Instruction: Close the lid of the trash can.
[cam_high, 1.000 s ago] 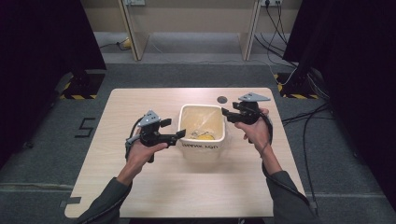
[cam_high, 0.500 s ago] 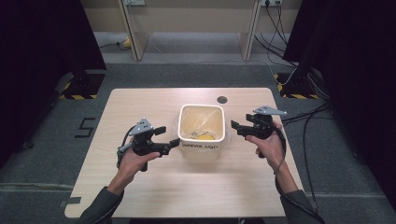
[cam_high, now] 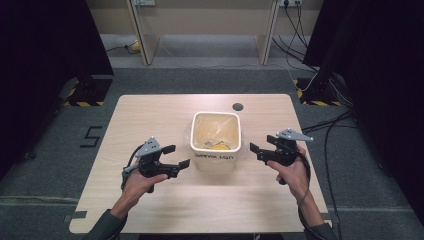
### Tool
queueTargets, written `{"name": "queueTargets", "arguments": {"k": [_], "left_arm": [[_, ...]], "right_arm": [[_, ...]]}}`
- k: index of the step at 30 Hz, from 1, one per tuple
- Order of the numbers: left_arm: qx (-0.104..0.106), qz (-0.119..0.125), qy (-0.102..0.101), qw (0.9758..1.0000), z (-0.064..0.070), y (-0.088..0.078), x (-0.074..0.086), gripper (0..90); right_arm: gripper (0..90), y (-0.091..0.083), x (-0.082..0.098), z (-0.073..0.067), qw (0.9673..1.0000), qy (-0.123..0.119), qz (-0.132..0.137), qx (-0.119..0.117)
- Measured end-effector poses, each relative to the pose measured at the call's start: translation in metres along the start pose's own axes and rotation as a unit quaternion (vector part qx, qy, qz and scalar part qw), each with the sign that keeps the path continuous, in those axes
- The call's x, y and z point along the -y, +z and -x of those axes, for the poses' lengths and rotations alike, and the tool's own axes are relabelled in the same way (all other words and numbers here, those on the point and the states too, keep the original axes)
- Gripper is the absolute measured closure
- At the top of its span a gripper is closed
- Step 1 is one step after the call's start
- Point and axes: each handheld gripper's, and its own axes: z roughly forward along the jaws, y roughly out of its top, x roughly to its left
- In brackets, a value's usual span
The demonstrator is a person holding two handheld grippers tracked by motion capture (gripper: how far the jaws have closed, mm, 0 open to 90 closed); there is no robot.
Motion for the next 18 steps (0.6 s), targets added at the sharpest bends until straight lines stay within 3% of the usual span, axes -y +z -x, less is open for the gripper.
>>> {"name": "queueTargets", "arguments": {"k": [18], "left_arm": [[0.007,-0.023,0.008,0.9997,0.001,0.0,0.031,14.6]], "right_arm": [[17.0,-0.002,0.044,-0.005,0.9991,0.004,-0.04,-0.013]]}}
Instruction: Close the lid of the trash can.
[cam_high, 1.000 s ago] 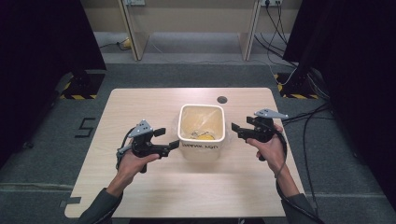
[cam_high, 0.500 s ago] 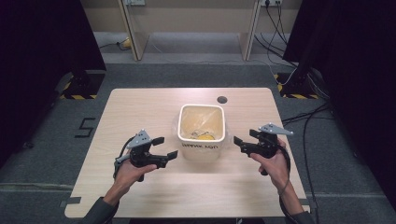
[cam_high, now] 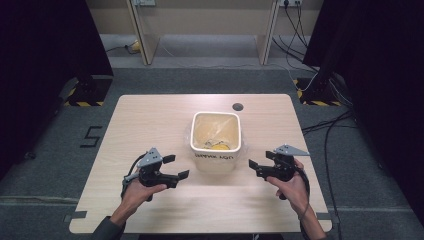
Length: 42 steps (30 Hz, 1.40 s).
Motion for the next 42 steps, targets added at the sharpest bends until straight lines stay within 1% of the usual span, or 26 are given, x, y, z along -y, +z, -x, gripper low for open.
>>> {"name": "queueTargets", "arguments": {"k": [5,11,13,15,17,18,19,20,21,22,23,24,26,29,31,35,36,38,39,40,42], "left_arm": [[-0.001,-0.007,-0.006,1.0,-0.001,-0.003,0.009,14.6],[-0.012,-0.019,-0.001,0.9997,-0.001,-0.007,0.021,14.6],[-0.013,-0.028,0.001,0.9995,-0.002,-0.008,0.024,14.7],[-0.012,-0.03,0.001,0.9995,-0.002,-0.009,0.025,14.6],[-0.009,-0.051,0.004,0.9987,-0.002,-0.009,0.03,14.6],[-0.009,-0.057,0.005,0.9983,-0.002,-0.008,0.031,14.6],[-0.009,-0.057,0.005,0.9983,-0.002,-0.008,0.031,14.6],[-0.003,-0.073,0.004,0.9973,-0.002,-0.007,0.035,14.6],[-0.003,-0.073,0.004,0.9973,-0.002,-0.007,0.035,14.6],[-0.006,-0.083,0.01,0.9965,-0.001,-0.006,0.038,14.6],[-0.006,-0.083,0.01,0.9965,-0.001,-0.006,0.038,14.5],[-0.008,-0.087,0.014,0.9961,0.0,-0.005,0.039,14.6],[-0.003,-0.087,0.015,0.9961,0.004,-0.004,0.04,14.6],[-0.002,-0.097,0.023,0.995,0.007,-0.003,0.042,14.6],[-0.001,-0.101,0.022,0.9946,0.008,-0.002,0.043,14.6],[-0.01,-0.117,0.032,0.9926,0.008,0.0,0.049,14.6],[-0.012,-0.118,0.033,0.9924,0.007,0.001,0.05,14.6],[-0.015,-0.129,0.026,0.9912,0.005,0.002,0.052,14.6],[-0.015,-0.129,0.026,0.9912,0.005,0.002,0.052,14.6],[-0.018,-0.133,0.024,0.9907,0.003,0.002,0.054,14.6],[-0.025,-0.145,0.024,0.9888,0.001,0.003,0.057,14.6]], "right_arm": [[16.6,0.002,0.005,-0.001,1.0,-0.001,-0.008,0.003],[16.5,0.002,0.013,-0.005,0.9998,-0.002,-0.022,0.004],[16.5,0.002,0.017,-0.006,0.9996,-0.005,-0.028,0.006],[16.5,0.002,0.02,-0.008,0.9993,-0.01,-0.035,0.008],[16.5,0.002,0.023,-0.009,0.999,-0.015,-0.04,0.009],[16.5,0.002,0.024,-0.01,0.999,-0.013,-0.042,0.01],[16.5,0.001,0.025,-0.011,0.999,-0.013,-0.042,0.01],[16.5,0.0,0.027,-0.011,0.9988,-0.015,-0.046,0.011],[16.5,0.0,0.027,-0.011,0.9988,-0.015,-0.046,0.011],[16.5,0.0,0.03,-0.012,0.9984,-0.016,-0.052,0.013],[16.5,0.0,0.03,-0.012,0.9984,-0.016,-0.052,0.013],[16.5,-0.001,0.034,-0.013,0.9978,-0.018,-0.062,0.017],[16.5,-0.002,0.037,-0.014,0.9971,-0.023,-0.07,0.019],[16.5,-0.004,0.043,-0.014,0.9961,-0.025,-0.082,0.02],[16.5,-0.005,0.044,-0.014,0.9958,-0.027,-0.085,0.021],[16.5,-0.01,0.053,-0.016,0.994,-0.042,-0.099,0.021],[16.5,-0.011,0.053,-0.016,0.9939,-0.042,-0.1,0.022],[16.5,-0.012,0.056,-0.016,0.9933,-0.044,-0.105,0.023],[16.5,-0.012,0.056,-0.016,0.9933,-0.044,-0.105,0.023],[16.5,-0.013,0.057,-0.016,0.993,-0.044,-0.107,0.025],[16.5,-0.015,0.059,-0.016,0.9927,-0.044,-0.109,0.026]]}}
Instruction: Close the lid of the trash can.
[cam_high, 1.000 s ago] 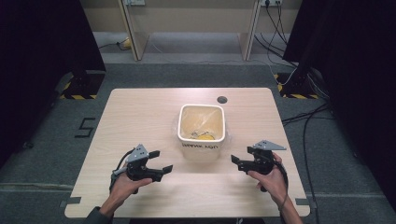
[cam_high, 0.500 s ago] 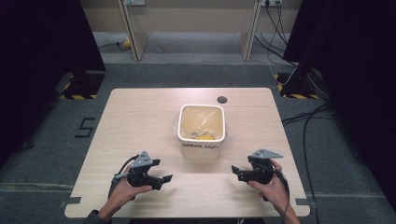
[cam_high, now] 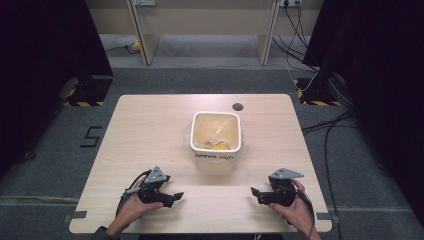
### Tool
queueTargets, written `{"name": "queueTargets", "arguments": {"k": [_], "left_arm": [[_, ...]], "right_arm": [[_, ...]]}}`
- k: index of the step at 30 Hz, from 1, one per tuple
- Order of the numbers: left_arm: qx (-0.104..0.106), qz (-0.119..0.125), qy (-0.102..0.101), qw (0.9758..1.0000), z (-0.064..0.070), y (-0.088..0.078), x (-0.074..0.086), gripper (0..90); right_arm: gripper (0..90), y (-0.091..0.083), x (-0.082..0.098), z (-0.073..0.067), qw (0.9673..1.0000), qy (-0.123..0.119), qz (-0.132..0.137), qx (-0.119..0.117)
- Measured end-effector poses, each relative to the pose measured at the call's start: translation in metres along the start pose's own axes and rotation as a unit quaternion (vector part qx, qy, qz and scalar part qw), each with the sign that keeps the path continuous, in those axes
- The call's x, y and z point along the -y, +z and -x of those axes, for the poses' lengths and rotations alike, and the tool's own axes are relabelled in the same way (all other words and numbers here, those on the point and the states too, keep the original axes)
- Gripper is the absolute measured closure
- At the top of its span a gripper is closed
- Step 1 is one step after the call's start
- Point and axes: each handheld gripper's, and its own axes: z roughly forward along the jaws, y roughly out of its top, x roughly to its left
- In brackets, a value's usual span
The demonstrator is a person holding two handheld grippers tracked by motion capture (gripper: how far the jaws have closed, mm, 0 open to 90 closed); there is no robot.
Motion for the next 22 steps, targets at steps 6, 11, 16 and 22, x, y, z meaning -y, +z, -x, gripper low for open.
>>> {"name": "queueTargets", "arguments": {"k": [6,11,16,22], "left_arm": [[-0.01,-0.011,0.019,0.9997,0.0007,0.0026,0.003,13.9],[-0.021,-0.014,0.045,0.9987,0.0026,0.0044,0.0045,12.2],[-0.02,-0.013,0.046,0.9986,0.0026,0.0044,0.0048,11.7],[-0.019,-0.013,0.046,0.9987,0.0028,0.0047,0.0048,11.1]], "right_arm": [[16.5,-0.0004,0.0019,0.0001,1.0,0.001,-0.002,0.002],[16.5,0.0004,0.0023,-0.0004,1.0,0.0,-0.004,0.001],[16.5,0.0005,0.0024,-0.0003,1.0,0.001,-0.004,0.001],[16.5,0.0003,0.0025,0.0008,1.0,0.003,-0.003,0.003]]}}
